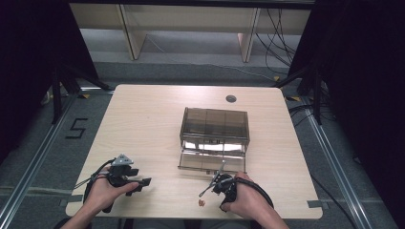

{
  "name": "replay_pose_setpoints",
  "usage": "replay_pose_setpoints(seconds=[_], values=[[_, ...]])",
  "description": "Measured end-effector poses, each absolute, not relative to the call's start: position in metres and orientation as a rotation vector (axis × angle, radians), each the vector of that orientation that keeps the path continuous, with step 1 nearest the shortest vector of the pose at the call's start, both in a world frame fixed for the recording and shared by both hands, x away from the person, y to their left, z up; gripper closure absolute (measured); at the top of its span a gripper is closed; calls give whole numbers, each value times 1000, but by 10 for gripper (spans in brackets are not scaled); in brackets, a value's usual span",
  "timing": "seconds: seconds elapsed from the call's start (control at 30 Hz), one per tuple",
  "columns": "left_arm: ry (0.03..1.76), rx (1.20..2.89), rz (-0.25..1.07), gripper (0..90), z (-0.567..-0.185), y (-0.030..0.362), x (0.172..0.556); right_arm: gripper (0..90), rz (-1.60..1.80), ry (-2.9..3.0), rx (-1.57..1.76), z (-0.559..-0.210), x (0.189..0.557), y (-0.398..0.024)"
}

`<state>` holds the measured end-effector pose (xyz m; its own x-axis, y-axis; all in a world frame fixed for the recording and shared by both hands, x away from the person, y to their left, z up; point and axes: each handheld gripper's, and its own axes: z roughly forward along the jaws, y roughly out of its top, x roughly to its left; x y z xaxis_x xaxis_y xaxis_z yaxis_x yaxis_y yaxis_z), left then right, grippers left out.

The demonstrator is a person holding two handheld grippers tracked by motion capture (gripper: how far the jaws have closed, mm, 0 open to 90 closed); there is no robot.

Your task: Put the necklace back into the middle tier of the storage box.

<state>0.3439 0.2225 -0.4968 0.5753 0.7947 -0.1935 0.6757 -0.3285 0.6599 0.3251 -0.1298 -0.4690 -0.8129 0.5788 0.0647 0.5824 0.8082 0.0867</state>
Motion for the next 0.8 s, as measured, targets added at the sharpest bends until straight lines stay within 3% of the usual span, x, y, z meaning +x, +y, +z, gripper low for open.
replay_pose_setpoints(seconds=[0.8], values=[[1167,2102,223,311,-497,222,344,632,-180,-3003,-806,-464,329,-97]])
